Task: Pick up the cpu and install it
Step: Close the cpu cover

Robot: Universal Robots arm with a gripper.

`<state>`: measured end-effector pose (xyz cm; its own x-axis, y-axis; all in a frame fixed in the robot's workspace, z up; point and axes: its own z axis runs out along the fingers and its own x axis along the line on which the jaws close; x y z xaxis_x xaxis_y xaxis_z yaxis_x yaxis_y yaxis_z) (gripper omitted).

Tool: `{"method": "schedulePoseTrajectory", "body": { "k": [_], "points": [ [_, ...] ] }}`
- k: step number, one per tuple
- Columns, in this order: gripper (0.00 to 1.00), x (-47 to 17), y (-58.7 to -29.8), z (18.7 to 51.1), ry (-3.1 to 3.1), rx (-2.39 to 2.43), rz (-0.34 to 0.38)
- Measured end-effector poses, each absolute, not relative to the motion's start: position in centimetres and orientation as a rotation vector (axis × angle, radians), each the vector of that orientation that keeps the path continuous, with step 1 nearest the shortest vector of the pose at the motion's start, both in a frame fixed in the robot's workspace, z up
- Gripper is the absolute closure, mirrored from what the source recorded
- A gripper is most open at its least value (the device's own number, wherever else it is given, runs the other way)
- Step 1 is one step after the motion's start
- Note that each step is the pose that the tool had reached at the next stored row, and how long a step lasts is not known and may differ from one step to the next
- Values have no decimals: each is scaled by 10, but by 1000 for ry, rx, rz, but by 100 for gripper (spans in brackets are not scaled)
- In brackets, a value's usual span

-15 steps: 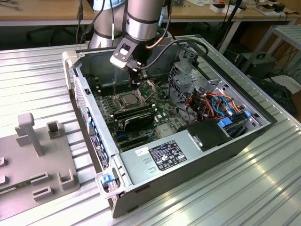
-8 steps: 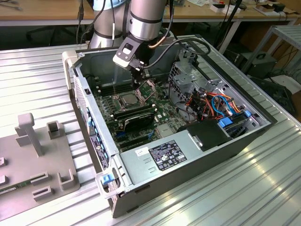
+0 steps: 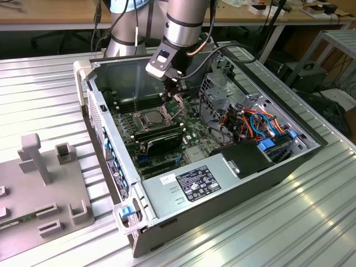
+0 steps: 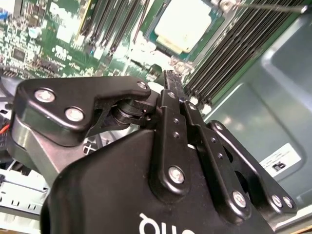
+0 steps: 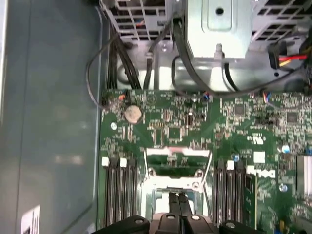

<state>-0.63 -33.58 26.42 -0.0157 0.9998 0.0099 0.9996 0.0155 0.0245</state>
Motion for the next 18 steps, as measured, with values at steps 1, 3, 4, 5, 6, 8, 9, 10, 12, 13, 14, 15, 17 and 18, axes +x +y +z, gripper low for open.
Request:
{"method": "schedulePoseTrajectory", "body": {
  "k": [1,3,4,5,6,8,9,10,12,13,14,15,17,18],
  "points": [
    [89,-3,-336,264,2232,2197,37],
    [89,2,-336,264,2233,2199,34],
    [89,4,-336,265,2235,2200,29],
    [89,4,-336,265,2235,2200,29],
    [89,4,-336,265,2235,2200,29],
    [89,4,-336,265,2234,2200,29],
    [89,5,-336,265,2235,2200,29],
    [89,6,-336,265,2235,2200,29],
    [89,11,-336,265,2234,2200,29],
    [89,15,-336,265,2235,2200,29],
    [89,18,-336,265,2235,2200,29],
    [89,20,-336,265,2235,2200,29],
    [89,26,-336,265,2235,2200,29],
    [89,30,-336,265,2235,2200,29]
  ]
}}
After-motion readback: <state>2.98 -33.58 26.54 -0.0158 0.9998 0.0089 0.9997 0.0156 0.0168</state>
